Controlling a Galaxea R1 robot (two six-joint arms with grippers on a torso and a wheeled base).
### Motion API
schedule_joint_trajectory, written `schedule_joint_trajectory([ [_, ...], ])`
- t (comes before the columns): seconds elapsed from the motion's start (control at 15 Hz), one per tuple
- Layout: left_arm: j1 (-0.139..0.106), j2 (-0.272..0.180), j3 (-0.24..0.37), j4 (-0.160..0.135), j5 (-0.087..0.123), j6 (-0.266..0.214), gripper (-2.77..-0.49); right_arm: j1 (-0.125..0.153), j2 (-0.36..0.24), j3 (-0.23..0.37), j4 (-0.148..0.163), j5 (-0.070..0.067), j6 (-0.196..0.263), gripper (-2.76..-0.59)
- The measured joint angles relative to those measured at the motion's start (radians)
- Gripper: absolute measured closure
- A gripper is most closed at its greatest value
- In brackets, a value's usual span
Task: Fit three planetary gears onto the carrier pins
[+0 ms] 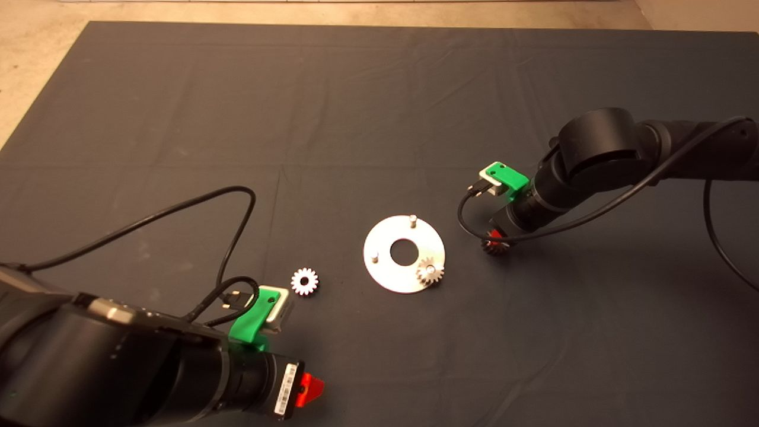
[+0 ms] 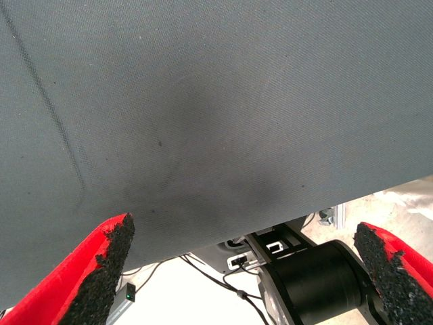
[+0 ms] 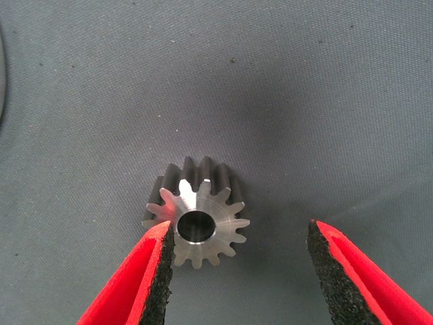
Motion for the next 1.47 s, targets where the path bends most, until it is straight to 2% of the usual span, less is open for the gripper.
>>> schedule_joint_trajectory([
  [0.2, 0.0, 0.0, 0.0, 0.0, 0.0, 0.0, -2.34, -0.006, 0.008, -0.002, -0.003, 0.0, 0.0, -1.42],
  [0.33, 0.0, 0.0, 0.0, 0.0, 0.0, 0.0, -2.34, -0.008, 0.014, -0.002, -0.004, 0.0, 0.0, -1.58],
  [0.8, 0.0, -0.001, 0.0, 0.0, 0.0, 0.0, -2.34, -0.009, 0.027, -0.001, -0.007, 0.0, 0.004, -1.88],
  [1.2, 0.0, -0.001, 0.0, 0.0, 0.0, 0.0, -2.34, -0.011, 0.027, 0.019, -0.007, 0.001, 0.016, -1.89],
  [1.47, 0.0, -0.001, 0.0, 0.0, 0.0, 0.0, -2.34, -0.038, 0.027, 0.025, -0.007, 0.001, 0.016, -1.89],
])
